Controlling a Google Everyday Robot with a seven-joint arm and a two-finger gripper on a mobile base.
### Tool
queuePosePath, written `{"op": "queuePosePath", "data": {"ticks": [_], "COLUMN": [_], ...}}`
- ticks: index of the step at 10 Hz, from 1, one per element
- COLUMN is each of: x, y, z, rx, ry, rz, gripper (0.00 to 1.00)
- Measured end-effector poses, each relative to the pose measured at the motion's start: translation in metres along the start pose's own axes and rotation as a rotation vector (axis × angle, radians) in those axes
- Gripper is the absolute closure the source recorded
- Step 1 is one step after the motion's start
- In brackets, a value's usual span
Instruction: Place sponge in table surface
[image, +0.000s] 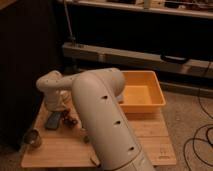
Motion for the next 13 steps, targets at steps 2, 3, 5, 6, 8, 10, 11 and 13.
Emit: {"op": "queuePosePath", "data": {"ticks": [2,3,5,6,8,10,11,13], "x": [0.000,0.001,0.002,0.002,0.003,0.002,0.001,0.001], "y": [0.002,0.001,0.007,0.011,0.016,0.025,0.030,0.032], "z": [0.004,0.005,0.004,0.002,0.000,0.000,0.001,0.002], "rx": [-0.010,-0.013,-0.008,0.002,0.022,0.041,0.049,0.066], "ry": [0.001,-0.001,-0.010,-0.014,-0.020,-0.019,-0.016,-0.007], "rz": [-0.008,-0.013,-0.040,-0.057,-0.080,-0.106,-0.122,-0.135], "gripper": [0.20,0.20,0.20,0.20,0.20,0.20,0.20,0.20]}}
